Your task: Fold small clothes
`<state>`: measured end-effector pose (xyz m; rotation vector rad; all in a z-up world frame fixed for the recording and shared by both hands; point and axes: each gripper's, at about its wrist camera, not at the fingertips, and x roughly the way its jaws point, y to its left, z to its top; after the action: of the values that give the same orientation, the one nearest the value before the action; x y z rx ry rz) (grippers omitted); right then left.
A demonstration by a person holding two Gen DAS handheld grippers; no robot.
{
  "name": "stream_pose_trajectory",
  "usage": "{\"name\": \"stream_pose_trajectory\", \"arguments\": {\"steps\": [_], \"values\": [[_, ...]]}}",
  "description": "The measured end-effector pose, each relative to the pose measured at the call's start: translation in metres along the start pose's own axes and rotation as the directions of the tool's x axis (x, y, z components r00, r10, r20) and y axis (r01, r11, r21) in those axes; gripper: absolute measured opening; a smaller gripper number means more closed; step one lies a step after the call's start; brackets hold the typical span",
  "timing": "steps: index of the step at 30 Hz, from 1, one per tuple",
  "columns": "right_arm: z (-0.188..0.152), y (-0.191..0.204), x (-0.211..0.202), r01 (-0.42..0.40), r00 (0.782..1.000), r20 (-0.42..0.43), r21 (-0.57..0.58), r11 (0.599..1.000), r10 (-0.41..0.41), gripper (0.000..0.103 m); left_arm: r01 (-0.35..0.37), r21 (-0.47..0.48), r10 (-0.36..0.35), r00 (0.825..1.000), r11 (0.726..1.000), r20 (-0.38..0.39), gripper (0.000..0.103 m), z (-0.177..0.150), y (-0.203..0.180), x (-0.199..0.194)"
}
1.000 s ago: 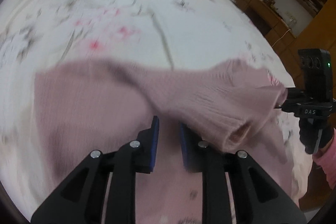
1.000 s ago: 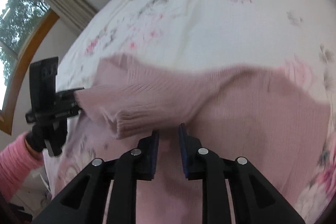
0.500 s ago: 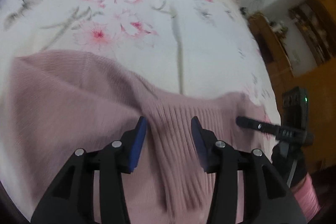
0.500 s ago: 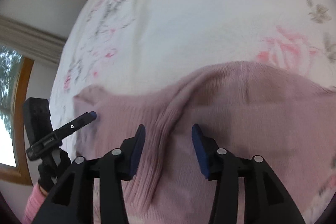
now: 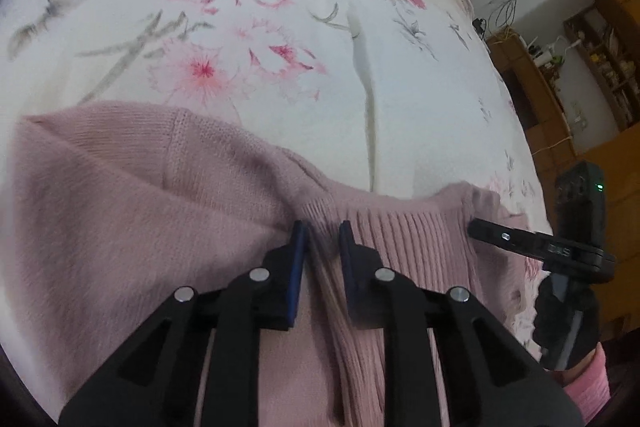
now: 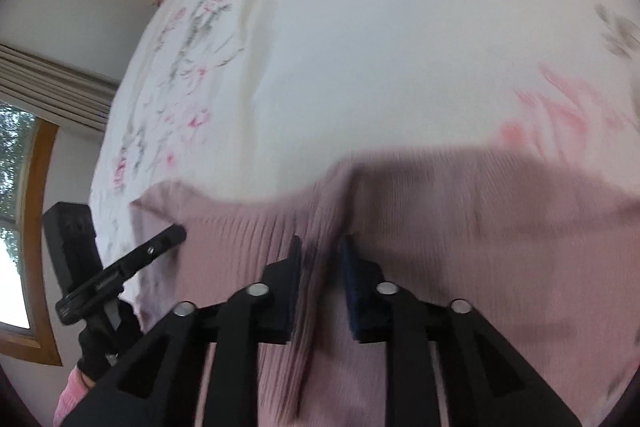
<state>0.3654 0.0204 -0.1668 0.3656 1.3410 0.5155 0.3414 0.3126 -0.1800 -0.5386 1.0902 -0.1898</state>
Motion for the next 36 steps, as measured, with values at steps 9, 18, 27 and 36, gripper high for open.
{"name": "stream_pose_trajectory", "arguments": {"steps": [9, 18, 27, 36], "values": [[-0.061, 0.013, 0.005, -0.078, 0.992, -0.100, -0.018, 0.997, 0.076, 0.023, 0.005, 0.097, -0.006, 1.000, 0.995, 0.015, 0.032, -0.055, -0.035, -0.032], [-0.077, 0.005, -0.003, -0.070, 0.993, -0.100, -0.032, 0.997, 0.067, 0.010, -0.099, 0.209, 0.114, 0.992, 0.973, -0.062, 0.034, -0.070, -0.026, -0.014], [-0.082, -0.001, -0.005, -0.041, 0.996, -0.076, 0.002, 0.999, 0.041, 0.013, -0.126, 0.164, 0.134, 0.990, 0.978, -0.039, 0.032, -0.080, -0.024, -0.018], [-0.189, 0.015, -0.107, 0.118, 0.991, 0.068, -0.059, 0.991, -0.114, 0.032, -0.187, 0.148, 0.186, 0.982, 0.971, 0.022, 0.061, -0.171, -0.040, -0.115]]}}
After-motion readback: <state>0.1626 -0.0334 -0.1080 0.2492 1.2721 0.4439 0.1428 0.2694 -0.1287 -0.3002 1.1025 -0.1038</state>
